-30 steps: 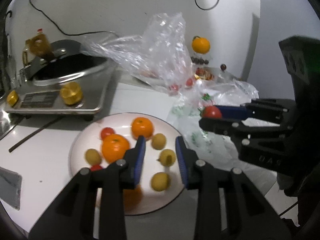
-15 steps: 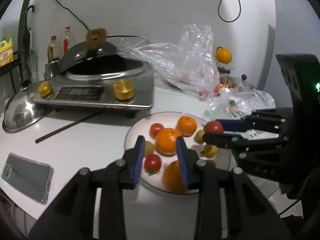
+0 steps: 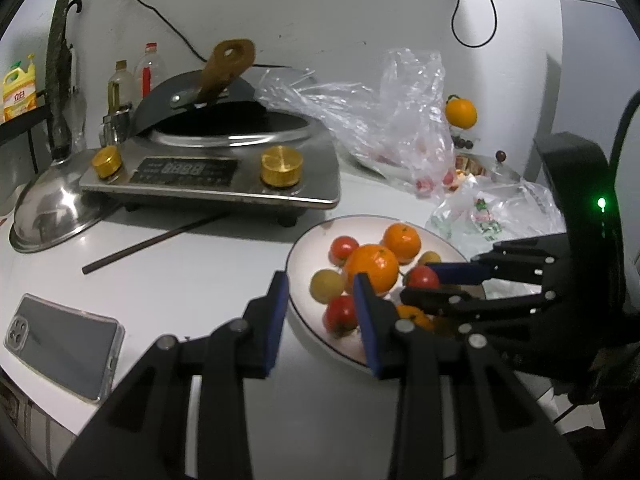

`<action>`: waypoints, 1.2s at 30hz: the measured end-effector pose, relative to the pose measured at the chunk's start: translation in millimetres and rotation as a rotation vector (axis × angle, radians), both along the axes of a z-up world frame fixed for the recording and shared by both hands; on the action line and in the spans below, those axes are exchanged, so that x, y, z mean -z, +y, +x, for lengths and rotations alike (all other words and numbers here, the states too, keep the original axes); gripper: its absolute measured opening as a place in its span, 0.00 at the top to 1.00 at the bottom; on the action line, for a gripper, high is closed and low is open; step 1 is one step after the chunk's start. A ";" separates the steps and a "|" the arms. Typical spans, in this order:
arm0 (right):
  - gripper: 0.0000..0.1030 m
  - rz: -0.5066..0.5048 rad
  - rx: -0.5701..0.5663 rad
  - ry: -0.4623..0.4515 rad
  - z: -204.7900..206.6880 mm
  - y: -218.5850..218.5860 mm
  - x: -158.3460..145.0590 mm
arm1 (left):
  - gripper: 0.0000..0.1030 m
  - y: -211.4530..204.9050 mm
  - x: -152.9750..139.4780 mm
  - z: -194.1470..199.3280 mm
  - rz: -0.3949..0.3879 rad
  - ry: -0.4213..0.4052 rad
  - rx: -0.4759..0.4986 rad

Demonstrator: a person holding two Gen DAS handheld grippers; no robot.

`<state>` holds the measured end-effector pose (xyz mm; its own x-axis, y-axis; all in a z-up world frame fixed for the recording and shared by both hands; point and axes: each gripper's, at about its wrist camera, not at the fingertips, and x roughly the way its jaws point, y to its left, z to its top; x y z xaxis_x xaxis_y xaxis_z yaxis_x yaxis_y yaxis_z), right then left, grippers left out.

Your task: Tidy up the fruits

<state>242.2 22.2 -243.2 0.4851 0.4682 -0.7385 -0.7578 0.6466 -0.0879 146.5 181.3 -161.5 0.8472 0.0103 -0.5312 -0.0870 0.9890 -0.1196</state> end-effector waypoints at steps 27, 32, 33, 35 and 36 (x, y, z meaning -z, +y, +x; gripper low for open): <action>0.66 0.050 0.047 -0.046 -20.9 -29.6 -26.1 | 0.39 -26.8 -26.7 -28.6 0.028 -0.066 -0.003; 0.66 0.072 0.068 -0.077 -35.2 -46.5 -37.7 | 0.38 -40.3 -37.7 -41.2 0.035 -0.093 0.010; 0.65 0.077 0.072 -0.081 -37.5 -49.7 -39.3 | 0.38 -43.2 -40.0 -44.1 0.039 -0.099 0.012; 0.65 0.087 0.082 -0.093 -43.0 -57.5 -44.6 | 0.36 -48.3 -43.5 -49.1 0.045 -0.107 0.016; 0.65 0.093 0.088 -0.100 -45.8 -61.8 -46.9 | 0.35 -51.4 -45.5 -52.0 0.050 -0.111 0.018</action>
<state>196.4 -39.5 -196.3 0.5961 0.4843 -0.6404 -0.6881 0.7191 -0.0967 94.6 129.8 -116.0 0.9011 0.0186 -0.4333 -0.0582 0.9952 -0.0783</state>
